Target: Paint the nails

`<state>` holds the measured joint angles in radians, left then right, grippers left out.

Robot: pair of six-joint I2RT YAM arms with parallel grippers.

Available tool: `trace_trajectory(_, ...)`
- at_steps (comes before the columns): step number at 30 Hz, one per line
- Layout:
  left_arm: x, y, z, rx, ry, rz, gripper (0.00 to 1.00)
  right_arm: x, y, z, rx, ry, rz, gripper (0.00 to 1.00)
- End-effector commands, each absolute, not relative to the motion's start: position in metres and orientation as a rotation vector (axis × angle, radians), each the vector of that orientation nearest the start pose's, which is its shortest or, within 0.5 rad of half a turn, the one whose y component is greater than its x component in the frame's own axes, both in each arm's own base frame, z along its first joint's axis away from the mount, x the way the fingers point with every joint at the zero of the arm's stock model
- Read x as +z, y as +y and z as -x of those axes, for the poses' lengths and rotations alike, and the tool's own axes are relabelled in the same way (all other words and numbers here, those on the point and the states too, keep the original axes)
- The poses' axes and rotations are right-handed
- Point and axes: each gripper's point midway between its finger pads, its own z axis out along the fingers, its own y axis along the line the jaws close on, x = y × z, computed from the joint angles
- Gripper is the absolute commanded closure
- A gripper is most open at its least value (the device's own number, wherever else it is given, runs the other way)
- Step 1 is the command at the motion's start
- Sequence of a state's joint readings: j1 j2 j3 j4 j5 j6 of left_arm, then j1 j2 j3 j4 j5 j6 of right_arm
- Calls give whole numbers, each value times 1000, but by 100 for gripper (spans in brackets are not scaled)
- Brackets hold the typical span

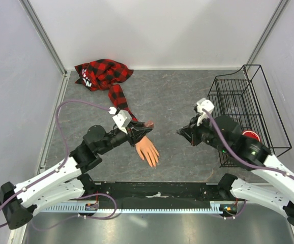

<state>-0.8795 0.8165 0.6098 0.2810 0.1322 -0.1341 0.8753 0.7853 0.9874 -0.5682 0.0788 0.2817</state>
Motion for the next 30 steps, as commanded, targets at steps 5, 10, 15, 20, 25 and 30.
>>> trace_trajectory(5, 324, -275, -131, -1157, 1399, -814, 98, 377, 201, -162, 721, 1810, 611, 100)
trace_trajectory(10, 320, -270, -110, -1217, 1372, -881, 98, 414, 234, -150, 848, 1715, 808, 100)
trace_trajectory(15, 311, -272, -103, -1171, 1334, -1039, 98, 446, 263, -130, 986, 1572, 1037, 100)
trace_trajectory(20, 304, -277, -113, -1074, 1291, -1127, 98, 443, 280, -133, 1005, 1554, 1126, 100)
trace_trajectory(25, 298, -277, -129, -976, 1283, -1111, 98, 430, 286, -131, 1000, 1577, 1177, 100)
trace_trajectory(30, 301, -276, -136, -930, 1250, -1097, 98, 413, 294, -131, 1009, 1623, 1207, 100)
